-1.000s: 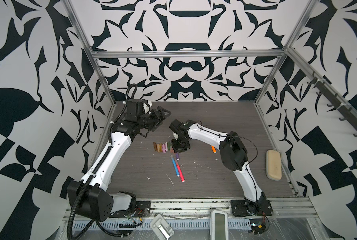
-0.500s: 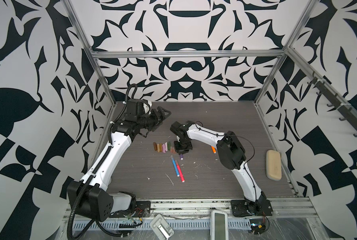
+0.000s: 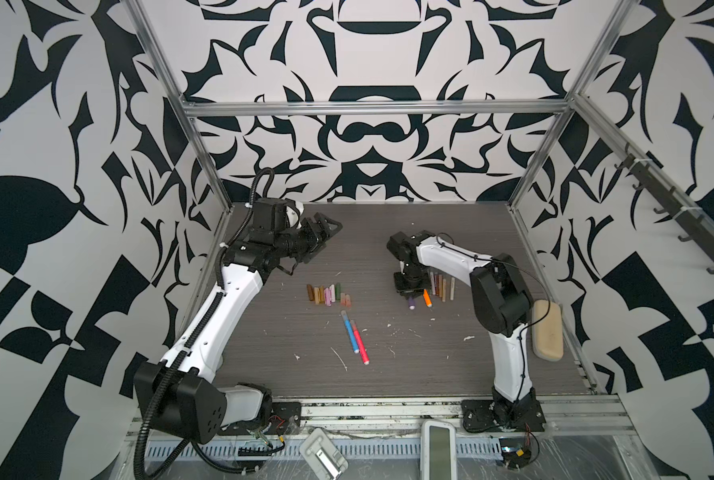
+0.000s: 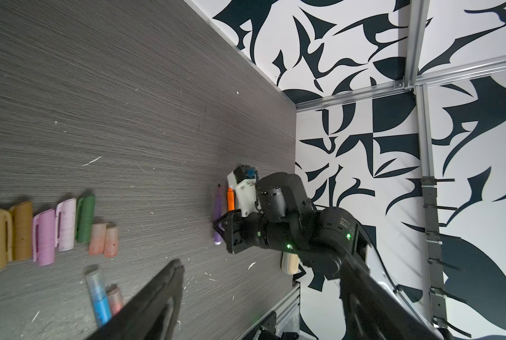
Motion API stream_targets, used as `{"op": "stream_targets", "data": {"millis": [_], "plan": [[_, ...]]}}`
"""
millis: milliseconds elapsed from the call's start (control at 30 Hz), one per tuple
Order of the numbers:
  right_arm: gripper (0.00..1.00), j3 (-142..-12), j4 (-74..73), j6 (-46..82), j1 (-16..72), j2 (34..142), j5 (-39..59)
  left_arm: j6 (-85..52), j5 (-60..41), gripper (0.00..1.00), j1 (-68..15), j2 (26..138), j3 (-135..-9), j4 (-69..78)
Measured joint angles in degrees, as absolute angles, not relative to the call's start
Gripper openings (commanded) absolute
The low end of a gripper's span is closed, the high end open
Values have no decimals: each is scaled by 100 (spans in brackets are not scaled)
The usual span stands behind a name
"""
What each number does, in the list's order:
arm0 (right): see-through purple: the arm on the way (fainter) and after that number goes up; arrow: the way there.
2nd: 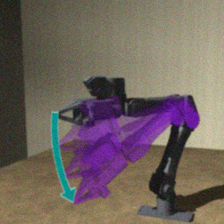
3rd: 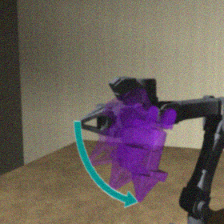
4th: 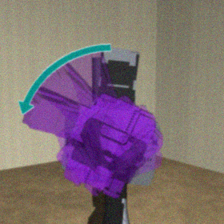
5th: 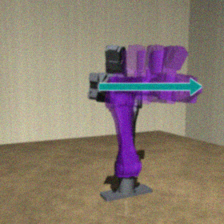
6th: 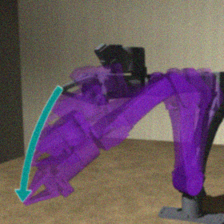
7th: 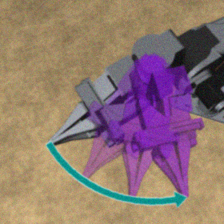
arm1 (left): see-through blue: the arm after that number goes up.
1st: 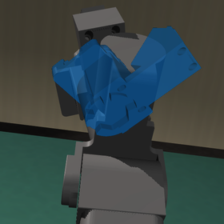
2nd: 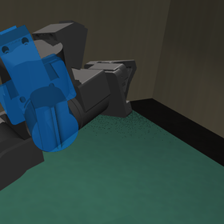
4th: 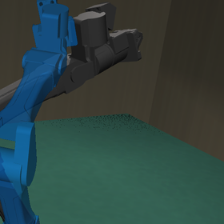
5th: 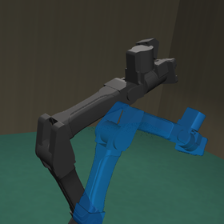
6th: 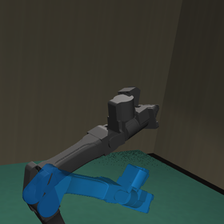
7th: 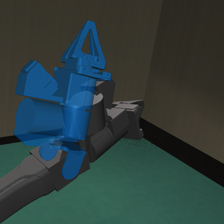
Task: Open the pen caps
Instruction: 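Lower the purple marker beside the orange highlighter and open the right gripper, then move the right gripper to the pink highlighter and grasp it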
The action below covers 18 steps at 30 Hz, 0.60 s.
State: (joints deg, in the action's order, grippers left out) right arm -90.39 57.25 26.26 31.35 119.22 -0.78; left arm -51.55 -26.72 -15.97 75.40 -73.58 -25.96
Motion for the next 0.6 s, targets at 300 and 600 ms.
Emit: {"op": "stream_targets", "data": {"millis": [300, 600], "plan": [[22, -8742, 5767, 2222, 3094, 11747, -504, -5251, -2705, 86, -1597, 7540, -7358, -2593], [30, -8744, 5861, 2204, 3127, 11747, -799, -5271, -2729, 81, -1597, 7509, -7356, -2593]]}}
